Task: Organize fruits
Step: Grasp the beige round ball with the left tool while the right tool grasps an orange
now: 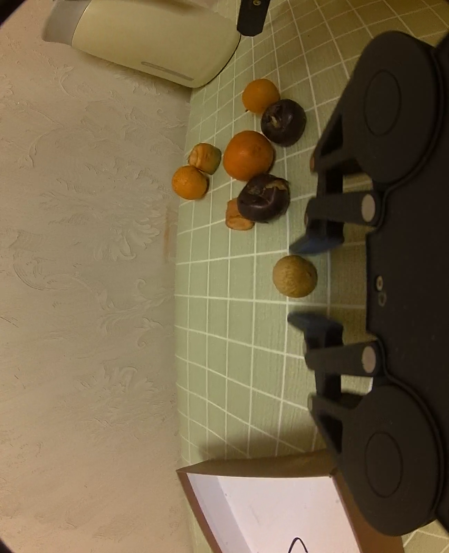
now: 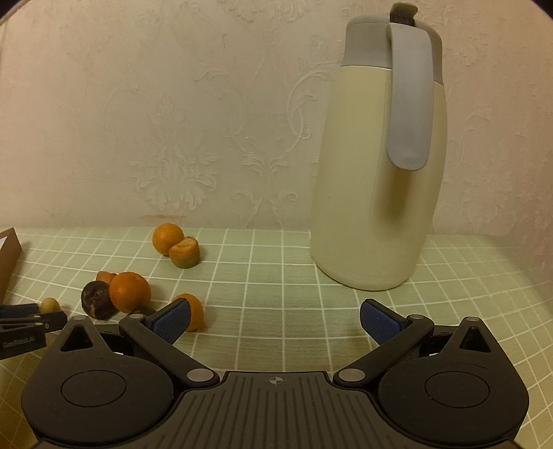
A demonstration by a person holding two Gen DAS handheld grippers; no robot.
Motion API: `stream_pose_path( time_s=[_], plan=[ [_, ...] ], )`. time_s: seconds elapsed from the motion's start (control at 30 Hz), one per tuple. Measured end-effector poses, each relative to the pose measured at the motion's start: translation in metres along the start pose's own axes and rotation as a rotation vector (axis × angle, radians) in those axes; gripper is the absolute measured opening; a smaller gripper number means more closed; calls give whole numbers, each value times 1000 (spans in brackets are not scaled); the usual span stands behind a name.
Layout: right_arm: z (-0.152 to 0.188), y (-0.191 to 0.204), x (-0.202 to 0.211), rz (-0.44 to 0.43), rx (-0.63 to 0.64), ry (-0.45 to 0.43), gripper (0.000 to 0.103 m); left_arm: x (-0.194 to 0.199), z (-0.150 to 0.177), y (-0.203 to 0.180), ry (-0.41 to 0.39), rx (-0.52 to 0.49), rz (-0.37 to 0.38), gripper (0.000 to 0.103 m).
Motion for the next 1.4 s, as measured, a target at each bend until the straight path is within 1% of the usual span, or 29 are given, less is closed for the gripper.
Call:
stream_pose_path(
  time_s=[0.03, 0.13, 0.3, 0.4, 0.5, 0.6, 0.73, 0.8, 0.87, 0.93, 1.03, 1.07, 1.1, 1.13, 1.17, 1.23, 1.4],
  plan=[
    [0, 1, 0, -2, 2, 1, 103, 0, 0, 0, -3, -3, 9, 15],
    [1, 3, -1, -13, 2, 4, 103, 1, 0, 0, -4, 6, 23, 15],
    [1, 9, 0, -25, 19, 8, 103, 19, -1, -1, -24, 7, 22, 15],
    [1, 13, 5, -57, 18, 13, 103, 33, 2, 3, -24, 12, 14, 15],
    [3, 21, 14, -91, 55, 14, 103, 47, 3, 9, -34, 9, 0, 15],
    [4, 22, 25, -121, 62, 10, 103, 65, 5, 15, -42, 14, -18, 15],
    [1, 21, 39, -126, 44, -5, 103, 92, 15, 20, -35, 23, -31, 15],
    [2, 22, 47, -133, 29, 4, 103, 107, 17, 20, -45, 11, -33, 15],
    [4, 25, 63, -160, 9, 4, 103, 124, 20, 22, -63, -15, -42, 15],
    [10, 33, 80, -182, 33, 14, 103, 137, 22, 26, -74, -32, -51, 15],
    [19, 52, 99, -242, 82, 37, 103, 153, 25, 37, -83, -34, -67, 15],
    [24, 60, 105, -253, 115, 42, 101, 158, 27, 41, -83, -31, -73, 15],
    [29, 66, 108, -262, 137, 50, 94, 162, 29, 45, -83, -27, -79, 15],
    [33, 71, 109, -275, 146, 66, 72, 165, 30, 49, -83, -24, -86, 15],
    [37, 75, 107, -280, 150, 93, 64, 169, 31, 54, -85, -17, -94, 15],
    [44, 79, 102, -276, 162, 124, 64, 175, 34, 63, -87, -3, -109, 15],
    [51, 87, 90, -291, 178, 161, 64, 183, 38, 87, -87, 33, -144, 15]
  ],
)
Point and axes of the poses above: each gripper's, at about its wrist camera, not at the fingertips, and x roughly against the way its jaws point, y to its left, z to its underside, the point moved 1 cm from there along -x, roughly the way its jaws point, and after that the axes turned 10 degrees about -y, right-handed, at the moved point
